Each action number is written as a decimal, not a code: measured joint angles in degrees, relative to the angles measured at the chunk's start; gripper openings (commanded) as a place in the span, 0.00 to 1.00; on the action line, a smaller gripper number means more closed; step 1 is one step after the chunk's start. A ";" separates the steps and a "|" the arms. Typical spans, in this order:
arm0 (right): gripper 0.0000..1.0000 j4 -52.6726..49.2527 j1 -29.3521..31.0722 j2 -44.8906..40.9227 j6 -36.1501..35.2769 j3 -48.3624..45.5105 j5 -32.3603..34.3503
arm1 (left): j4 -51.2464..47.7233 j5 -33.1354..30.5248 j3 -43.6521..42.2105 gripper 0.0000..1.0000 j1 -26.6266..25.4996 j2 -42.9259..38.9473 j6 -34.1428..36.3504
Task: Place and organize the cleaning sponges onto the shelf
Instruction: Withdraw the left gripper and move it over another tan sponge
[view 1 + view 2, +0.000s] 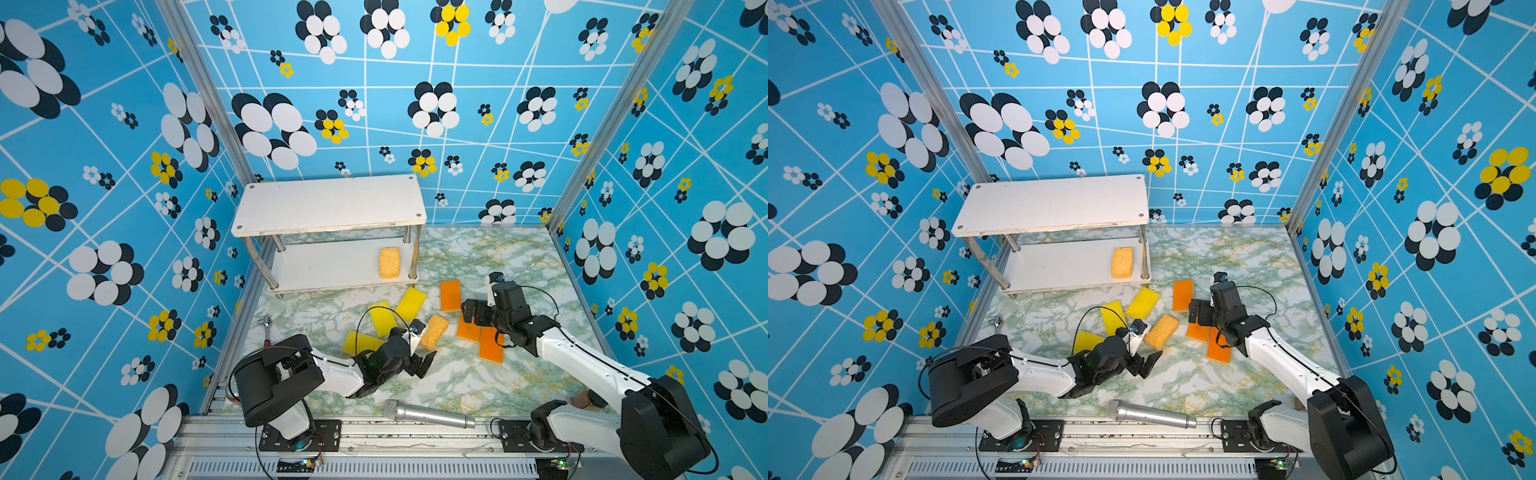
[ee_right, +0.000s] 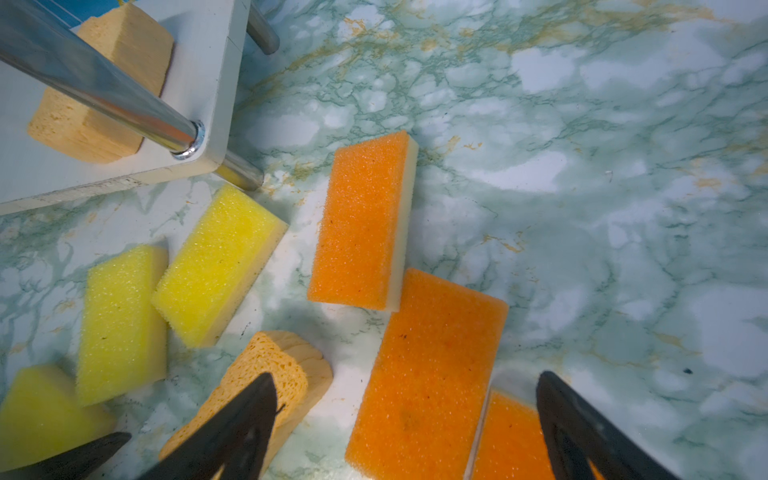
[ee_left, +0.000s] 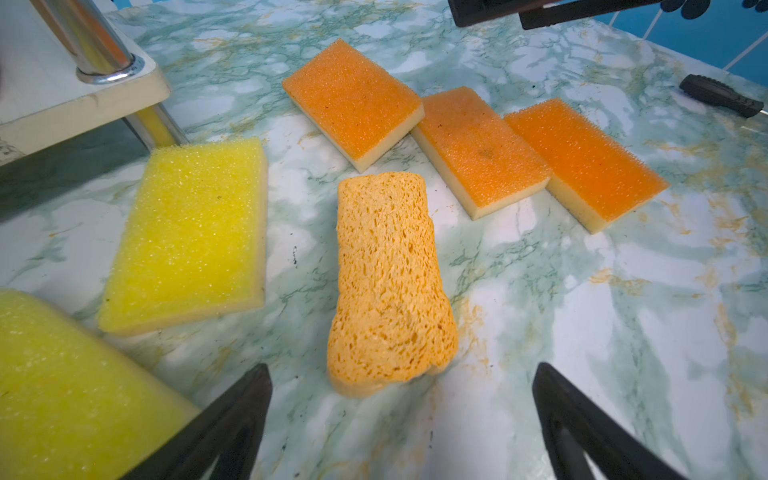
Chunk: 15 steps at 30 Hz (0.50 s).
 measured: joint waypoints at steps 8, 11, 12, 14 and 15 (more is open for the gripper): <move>0.99 -0.13 0.00 -1.36 0.02 -0.74 0.04 | 1.75 -2.34 4.87 0.99 -1.18 4.44 0.94; 0.99 -0.17 0.00 -1.46 0.00 -0.92 0.13 | 1.81 -3.19 4.90 0.99 -1.77 6.08 0.74; 0.99 -0.17 0.00 -1.46 0.00 -0.94 0.20 | 1.79 -3.43 4.90 0.99 -1.84 6.43 0.63; 0.99 -0.17 0.00 -1.46 0.00 -0.96 0.22 | 1.42 -4.61 4.94 0.99 -2.12 6.86 0.42; 0.99 -0.17 0.00 -1.46 0.00 -0.96 0.22 | 1.14 -5.14 5.07 0.99 -2.29 7.02 0.31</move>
